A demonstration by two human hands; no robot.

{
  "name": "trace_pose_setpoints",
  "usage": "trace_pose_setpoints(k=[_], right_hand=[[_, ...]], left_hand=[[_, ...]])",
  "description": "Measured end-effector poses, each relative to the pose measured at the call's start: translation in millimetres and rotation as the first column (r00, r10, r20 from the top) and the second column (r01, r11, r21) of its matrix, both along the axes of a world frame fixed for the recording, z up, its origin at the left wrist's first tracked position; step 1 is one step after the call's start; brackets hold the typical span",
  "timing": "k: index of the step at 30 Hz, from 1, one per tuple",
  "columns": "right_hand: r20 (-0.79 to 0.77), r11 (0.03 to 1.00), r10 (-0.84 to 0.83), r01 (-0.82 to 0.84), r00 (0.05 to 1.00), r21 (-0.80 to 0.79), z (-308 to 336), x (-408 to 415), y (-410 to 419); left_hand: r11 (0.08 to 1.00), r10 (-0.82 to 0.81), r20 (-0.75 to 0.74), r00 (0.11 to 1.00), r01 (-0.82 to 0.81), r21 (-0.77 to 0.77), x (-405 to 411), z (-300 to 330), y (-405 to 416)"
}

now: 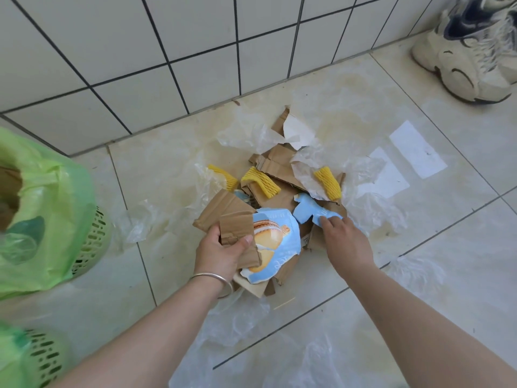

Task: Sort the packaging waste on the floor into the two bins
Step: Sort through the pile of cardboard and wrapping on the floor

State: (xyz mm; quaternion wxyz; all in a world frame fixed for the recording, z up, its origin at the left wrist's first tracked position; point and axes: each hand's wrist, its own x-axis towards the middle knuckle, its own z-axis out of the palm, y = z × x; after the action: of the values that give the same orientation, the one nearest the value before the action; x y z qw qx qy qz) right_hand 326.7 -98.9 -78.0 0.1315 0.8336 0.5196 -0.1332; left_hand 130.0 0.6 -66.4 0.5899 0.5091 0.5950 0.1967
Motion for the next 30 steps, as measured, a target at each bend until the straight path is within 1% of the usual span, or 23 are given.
trace_pose_setpoints(k=[2,3,5,6,7,8,9,10,11,12,13,14,16,19,21,25,27,30], right_hand=[[-0.020,0.985,-0.127,0.128,0.992,0.116,10,2,4],[-0.057,0.951,-0.214,0.221,0.975,0.215,16,2,5],[-0.207,0.814,-0.384,0.435,0.900,0.385,34,-1,7],[-0.329,0.716,-0.454,0.559,0.828,0.418,44,-3,8],[-0.487,0.601,-0.495,0.689,0.719,0.406,54,-4,10],[-0.653,0.485,-0.494,0.805,0.575,0.342,62,-6,12],[-0.795,0.394,-0.452,0.890,0.404,0.229,70,-7,15],[-0.893,0.343,-0.393,0.936,0.220,0.080,78,-11,18],[-0.936,0.335,-0.348,0.939,0.050,-0.074,83,-15,23],[-0.942,0.374,-0.331,0.909,-0.055,-0.184,86,-21,28],[-0.939,0.442,-0.334,0.865,-0.087,-0.237,86,-28,33],[-0.938,0.506,-0.335,0.823,-0.087,-0.257,85,-35,38],[-0.950,0.612,-0.309,0.757,-0.037,-0.228,85,-53,50],[-0.958,0.717,-0.263,0.688,0.116,-0.113,94,-76,67],[-0.956,0.738,-0.218,0.674,0.196,-0.030,104,-88,77],[-0.959,0.725,-0.099,0.679,0.266,0.114,126,-119,94],[-0.956,0.707,-0.068,0.690,0.284,0.155,134,-135,102],[-0.966,0.697,-0.011,0.694,0.259,0.179,154,-158,118]], left_hand=[[1.000,0.001,0.018,1.000,-0.001,0.004,-1,4,2],[1.000,0.000,0.025,1.000,0.000,0.013,-1,6,3],[0.999,0.000,0.029,1.000,-0.001,0.038,-2,9,6],[0.999,-0.001,0.025,1.000,0.000,0.050,-3,10,8],[0.998,-0.005,0.019,1.000,0.004,0.060,-4,12,10],[0.998,-0.015,0.015,1.000,0.014,0.069,-5,15,12],[0.997,-0.027,0.014,1.000,0.026,0.077,-7,18,14],[0.995,-0.039,0.016,0.999,0.038,0.087,-10,23,16],[0.994,-0.050,0.024,0.998,0.047,0.099,-13,28,19],[0.992,-0.058,0.035,0.998,0.054,0.110,-16,34,21],[0.991,-0.064,0.051,0.997,0.057,0.123,-20,40,24],[0.989,-0.071,0.062,0.996,0.063,0.135,-23,46,27],[0.985,-0.089,0.080,0.993,0.076,0.155,-29,60,33],[0.979,-0.090,0.093,0.992,0.071,0.191,-38,78,46],[0.974,-0.071,0.102,0.992,0.046,0.223,-45,89,53],[0.951,0.003,0.098,0.995,-0.034,0.307,-61,109,63],[0.934,0.064,0.109,0.992,-0.098,0.343,-70,120,68],[0.889,0.118,0.119,0.986,-0.159,0.430,-91,145,80]])
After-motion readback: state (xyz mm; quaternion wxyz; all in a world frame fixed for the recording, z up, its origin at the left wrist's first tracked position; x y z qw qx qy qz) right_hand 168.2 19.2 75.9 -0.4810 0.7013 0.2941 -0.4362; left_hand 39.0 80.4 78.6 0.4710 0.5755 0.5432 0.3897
